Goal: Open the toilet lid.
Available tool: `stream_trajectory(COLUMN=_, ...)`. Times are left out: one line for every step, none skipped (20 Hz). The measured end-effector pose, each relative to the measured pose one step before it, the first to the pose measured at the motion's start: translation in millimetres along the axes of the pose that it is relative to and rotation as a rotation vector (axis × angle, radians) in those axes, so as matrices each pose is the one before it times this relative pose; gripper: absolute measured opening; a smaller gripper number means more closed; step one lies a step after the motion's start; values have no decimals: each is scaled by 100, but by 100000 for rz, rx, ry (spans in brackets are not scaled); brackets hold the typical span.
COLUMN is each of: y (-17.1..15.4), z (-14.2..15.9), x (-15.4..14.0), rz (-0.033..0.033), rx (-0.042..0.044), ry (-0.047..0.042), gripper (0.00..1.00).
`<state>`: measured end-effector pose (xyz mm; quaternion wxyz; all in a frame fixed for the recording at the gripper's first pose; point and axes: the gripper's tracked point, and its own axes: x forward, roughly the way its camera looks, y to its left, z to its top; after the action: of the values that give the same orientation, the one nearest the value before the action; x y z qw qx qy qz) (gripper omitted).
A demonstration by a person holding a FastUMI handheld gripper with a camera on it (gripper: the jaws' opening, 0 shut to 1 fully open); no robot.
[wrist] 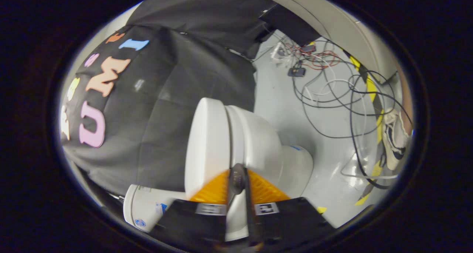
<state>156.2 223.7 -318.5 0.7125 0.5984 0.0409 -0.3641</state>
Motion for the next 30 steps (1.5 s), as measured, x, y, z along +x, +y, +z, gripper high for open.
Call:
stream_trajectory(y=218, z=77, x=-650, rz=-489, rx=1306, ry=172, gripper=21)
stream_trajectory(y=428, z=-167, x=569, rz=154, rx=114, ry=58, gripper=13)
stream_trajectory(y=450, z=81, x=-80, rz=992, rx=-697, ry=-73, gripper=12)
stream_trajectory(y=209, z=-128, x=-247, rz=1004, rx=-1438, ry=-314, gripper=10)
stream_trajectory(y=70, z=-187, x=31, rz=51, rx=-1281, ry=263, gripper=9)
stream_trajectory(y=-97, z=22, x=-73, rz=-336, rx=-1045, ry=170, gripper=8)
stream_trajectory(y=-3, z=-4, x=-155, rz=-446, rx=-1783, ry=366, gripper=8)
stream_trajectory(y=95, z=-143, x=-212, rz=-819, rx=-2115, ry=473, gripper=8)
stream_trajectory(y=236, z=-12, x=-258, rz=-164, rx=-2126, ry=-69, gripper=8)
stream_trajectory(y=479, z=179, x=-290, rz=324, rx=-1800, ry=-348, gripper=8)
stream_trajectory(y=573, z=288, x=-247, rz=818, rx=-1276, ry=-784, gripper=8)
stream_trajectory(y=782, z=237, x=-275, rz=1258, rx=-1197, ry=-974, gripper=8)
stream_trajectory(y=682, z=344, x=-309, rz=1235, rx=-796, ry=-967, gripper=8)
stream_trajectory(y=623, z=187, x=-246, rz=1051, rx=-1388, ry=-712, gripper=8)
stream_trajectory(y=651, z=97, x=-260, rz=723, rx=-2596, ry=-26, gripper=8)
stream_trajectory(y=624, z=20, x=-281, rz=345, rx=-3124, ry=-252, gripper=8)
stream_trajectory(y=584, z=123, x=-397, rz=509, rx=-3199, ry=159, gripper=8)
stream_trajectory(y=511, z=71, x=-452, rz=406, rx=-3553, ry=413, gripper=8)
stream_trajectory(y=799, z=123, x=-392, rz=570, rx=-3564, ry=414, gripper=8)
stream_trajectory(y=740, z=322, x=-389, rz=1118, rx=-3256, ry=-82, gripper=8)
stream_trajectory(y=726, z=293, x=-336, rz=1407, rx=-2631, ry=-452, gripper=8)
stream_trajectory(y=723, z=398, x=-395, rz=1597, rx=-1856, ry=-1003, gripper=8)
stream_trajectory(y=859, z=297, x=-345, rz=1835, rx=-1395, ry=-937, gripper=8)
stream_trajectory(y=931, z=134, x=-279, rz=2046, rx=-1242, ry=-1023, gripper=8)
stream_trajectory(y=940, z=280, x=-241, rz=2206, rx=-1403, ry=-1148, gripper=8)
stream_trajectory(y=889, z=14, x=-288, rz=2136, rx=-2036, ry=-629, gripper=8)
stream_trajectory(y=886, z=105, x=-190, rz=1431, rx=-2926, ry=-38, gripper=8)
stream_trajectory(y=650, z=-25, x=-127, rz=1024, rx=-3753, ry=297, gripper=8)
stream_trajectory(y=597, z=48, x=-141, rz=875, rx=-3855, ry=705, gripper=8)
stream_trajectory(y=505, z=155, x=-229, rz=1011, rx=-3838, ry=357, gripper=8)
